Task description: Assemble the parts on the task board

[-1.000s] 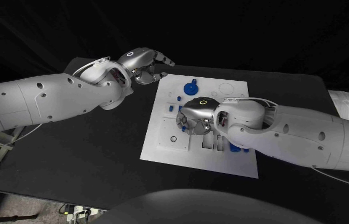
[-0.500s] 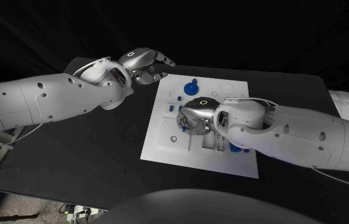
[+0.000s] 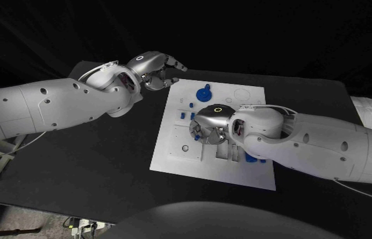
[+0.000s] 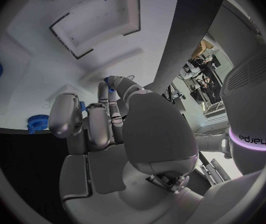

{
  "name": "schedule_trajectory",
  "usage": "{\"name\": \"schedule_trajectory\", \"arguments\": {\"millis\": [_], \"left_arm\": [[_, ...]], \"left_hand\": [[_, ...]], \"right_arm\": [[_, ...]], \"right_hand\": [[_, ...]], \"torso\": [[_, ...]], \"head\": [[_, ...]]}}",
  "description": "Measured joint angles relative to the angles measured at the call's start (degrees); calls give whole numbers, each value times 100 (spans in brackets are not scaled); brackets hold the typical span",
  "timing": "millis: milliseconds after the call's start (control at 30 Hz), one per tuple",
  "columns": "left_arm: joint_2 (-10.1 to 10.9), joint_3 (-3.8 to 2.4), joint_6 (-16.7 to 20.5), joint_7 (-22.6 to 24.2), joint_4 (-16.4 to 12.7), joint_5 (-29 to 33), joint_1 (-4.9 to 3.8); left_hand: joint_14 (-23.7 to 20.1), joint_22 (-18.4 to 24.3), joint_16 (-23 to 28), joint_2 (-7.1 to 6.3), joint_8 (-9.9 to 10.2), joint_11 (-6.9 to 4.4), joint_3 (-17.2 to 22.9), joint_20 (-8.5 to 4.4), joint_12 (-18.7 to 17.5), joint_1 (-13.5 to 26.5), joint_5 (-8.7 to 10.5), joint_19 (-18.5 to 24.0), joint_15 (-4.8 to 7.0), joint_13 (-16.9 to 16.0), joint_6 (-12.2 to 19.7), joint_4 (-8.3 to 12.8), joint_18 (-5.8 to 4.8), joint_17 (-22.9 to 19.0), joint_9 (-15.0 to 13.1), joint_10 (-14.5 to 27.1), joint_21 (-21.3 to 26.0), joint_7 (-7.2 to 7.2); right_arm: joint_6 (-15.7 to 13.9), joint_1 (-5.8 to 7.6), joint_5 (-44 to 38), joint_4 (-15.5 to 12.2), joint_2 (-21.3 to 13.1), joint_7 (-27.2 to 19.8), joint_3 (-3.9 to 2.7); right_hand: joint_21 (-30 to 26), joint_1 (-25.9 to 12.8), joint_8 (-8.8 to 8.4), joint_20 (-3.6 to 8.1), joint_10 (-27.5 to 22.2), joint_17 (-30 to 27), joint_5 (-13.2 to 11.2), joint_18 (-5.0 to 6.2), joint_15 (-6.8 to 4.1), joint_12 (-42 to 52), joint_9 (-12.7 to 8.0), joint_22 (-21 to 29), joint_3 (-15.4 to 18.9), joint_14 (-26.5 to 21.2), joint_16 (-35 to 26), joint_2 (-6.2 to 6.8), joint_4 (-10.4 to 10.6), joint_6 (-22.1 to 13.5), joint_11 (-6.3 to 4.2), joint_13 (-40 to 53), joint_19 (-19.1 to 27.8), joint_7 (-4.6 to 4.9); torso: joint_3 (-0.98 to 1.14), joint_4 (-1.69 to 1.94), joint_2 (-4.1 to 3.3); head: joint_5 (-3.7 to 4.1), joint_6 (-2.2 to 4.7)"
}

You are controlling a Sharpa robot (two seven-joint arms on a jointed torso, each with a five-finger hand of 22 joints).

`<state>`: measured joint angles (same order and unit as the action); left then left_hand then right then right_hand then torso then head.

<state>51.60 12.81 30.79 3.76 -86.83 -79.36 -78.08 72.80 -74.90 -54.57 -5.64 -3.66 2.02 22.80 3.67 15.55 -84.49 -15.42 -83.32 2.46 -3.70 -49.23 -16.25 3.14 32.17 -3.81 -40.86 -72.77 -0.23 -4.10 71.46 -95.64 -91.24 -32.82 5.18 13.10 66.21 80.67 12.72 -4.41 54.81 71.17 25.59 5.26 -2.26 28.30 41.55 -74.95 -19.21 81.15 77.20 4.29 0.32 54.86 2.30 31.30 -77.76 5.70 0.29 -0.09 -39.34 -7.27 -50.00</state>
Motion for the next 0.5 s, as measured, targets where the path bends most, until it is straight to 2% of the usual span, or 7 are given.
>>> {"name": "schedule_trajectory", "arguments": {"millis": [333,500], "left_arm": [[-12,0,-17,-1,7,1,15],[-14,0,-26,-1,10,1,32]], "left_hand": [[0,0,0,0,0,0,0,0,0,0,0,0,0,0,0,0,0,0,0,0,0,0],[0,0,0,0,0,0,0,0,0,0,0,0,0,0,0,0,0,1,0,0,0,0]], "right_arm": [[15,0,-2,1,4,7,0],[26,0,-3,7,10,10,0]], "right_hand": [[-54,-7,-12,21,-42,-28,0,0,21,-4,-3,1,0,-21,-26,7,0,-1,25,0,21,0],[-160,-35,-256,1,-233,-92,-105,1,40,-59,-168,1,-34,-83,-64,35,0,-226,59,-2,82,-12]], "torso": [[0,1,0],[0,2,1]], "head": [[-2,0],[1,0]]}}
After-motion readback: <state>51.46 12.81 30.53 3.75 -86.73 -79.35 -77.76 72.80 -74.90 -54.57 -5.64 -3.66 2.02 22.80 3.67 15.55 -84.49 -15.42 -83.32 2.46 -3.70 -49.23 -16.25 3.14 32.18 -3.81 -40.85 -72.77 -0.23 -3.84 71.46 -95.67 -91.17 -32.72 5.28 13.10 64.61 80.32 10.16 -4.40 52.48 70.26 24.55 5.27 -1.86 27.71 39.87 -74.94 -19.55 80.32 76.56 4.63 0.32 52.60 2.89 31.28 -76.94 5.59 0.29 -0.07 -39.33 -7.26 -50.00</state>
